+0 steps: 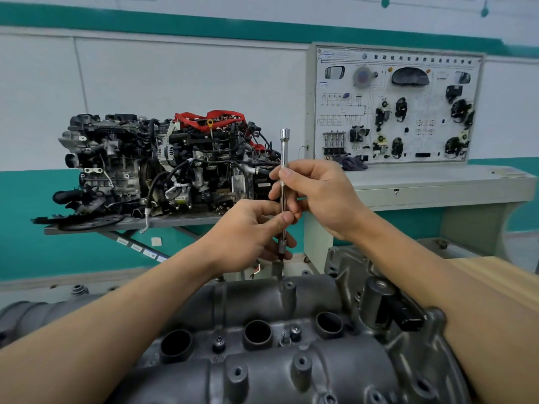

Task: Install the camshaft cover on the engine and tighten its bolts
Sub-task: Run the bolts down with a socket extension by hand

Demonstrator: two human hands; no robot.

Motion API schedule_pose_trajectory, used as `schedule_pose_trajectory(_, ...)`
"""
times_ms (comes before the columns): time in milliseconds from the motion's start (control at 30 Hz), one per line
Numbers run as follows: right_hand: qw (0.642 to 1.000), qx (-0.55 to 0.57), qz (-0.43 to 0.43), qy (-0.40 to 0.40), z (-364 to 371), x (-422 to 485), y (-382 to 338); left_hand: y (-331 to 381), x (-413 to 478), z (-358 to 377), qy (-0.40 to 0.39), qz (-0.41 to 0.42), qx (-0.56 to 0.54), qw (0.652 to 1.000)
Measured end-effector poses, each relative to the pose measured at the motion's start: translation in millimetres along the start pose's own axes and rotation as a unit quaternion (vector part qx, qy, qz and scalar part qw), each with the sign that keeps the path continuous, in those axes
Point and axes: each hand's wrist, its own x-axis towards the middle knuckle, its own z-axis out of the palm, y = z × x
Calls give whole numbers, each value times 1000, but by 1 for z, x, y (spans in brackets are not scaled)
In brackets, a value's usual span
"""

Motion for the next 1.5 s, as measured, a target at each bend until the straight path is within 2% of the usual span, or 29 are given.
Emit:
schedule_pose_trajectory(233,1000,-14,-17,6,1,-3,-1,-4,1,2,14,27,18,999)
schedule_pose_trajectory(367,1000,-16,-11,18,0,-3,-2,-3,1,0,81,61,82,991)
schedule_pose_trajectory(533,1000,-3,-1,28,1,-2,-1,2,1,-5,126,78,94,985)
schedule_pose_trajectory(633,1000,-4,-1,30,1,-3,-1,4,0,-6,118,77,94,986)
schedule_pose_trajectory(767,1000,-10,7,21,0,-5,-4,7,-2,-9,61,78,111,989)
schedule_pose_trajectory(900,998,34,44,-9,-1,-5,-6,7,-1,-13,19,71,137,988)
schedule_pose_trajectory(1033,1000,-10,17,9,1,-7,-7,6,-2,-10,44,79,136,987)
schedule_pose_trajectory(1200,999,-8,5,53,0,-7,-7,8,1,-8,100,107,131,980)
schedule_pose_trajectory(1367,999,21,42,-5,0,-7,-9,10,0,-7,47,97,166,980)
schedule_pose_trajectory(1500,999,10,32,-12,-1,-7,-11,10,-1,-7,66,106,148,981)
